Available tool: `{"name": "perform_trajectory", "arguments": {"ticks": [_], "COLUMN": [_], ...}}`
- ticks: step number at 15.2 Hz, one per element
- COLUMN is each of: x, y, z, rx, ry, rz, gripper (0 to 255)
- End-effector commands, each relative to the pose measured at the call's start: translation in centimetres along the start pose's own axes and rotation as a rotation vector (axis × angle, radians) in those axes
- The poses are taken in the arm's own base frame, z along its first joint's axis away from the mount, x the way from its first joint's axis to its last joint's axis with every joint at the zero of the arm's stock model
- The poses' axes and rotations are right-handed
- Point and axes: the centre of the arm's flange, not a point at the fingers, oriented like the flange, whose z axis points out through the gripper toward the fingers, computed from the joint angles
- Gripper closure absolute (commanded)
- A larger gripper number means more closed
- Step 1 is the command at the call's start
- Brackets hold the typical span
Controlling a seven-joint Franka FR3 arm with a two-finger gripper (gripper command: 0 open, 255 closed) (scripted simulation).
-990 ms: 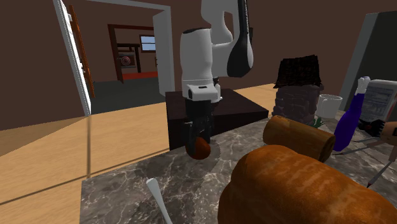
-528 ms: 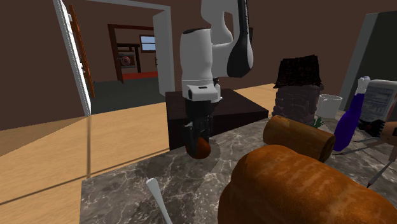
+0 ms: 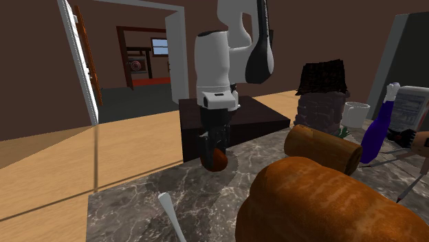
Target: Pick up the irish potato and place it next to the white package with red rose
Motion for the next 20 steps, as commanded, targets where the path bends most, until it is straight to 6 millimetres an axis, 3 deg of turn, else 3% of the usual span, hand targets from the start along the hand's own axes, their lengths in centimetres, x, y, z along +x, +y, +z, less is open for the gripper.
{"name": "perform_trajectory", "arguments": {"ticks": [1, 20], "x": [0.1, 1.1], "y": [0.1, 1.0], "z": [-0.5, -10.5], "rx": [0.0, 0.0], "ry": [0.0, 0.0], "rz": [0.0, 0.0], "gripper": [255, 255]}}
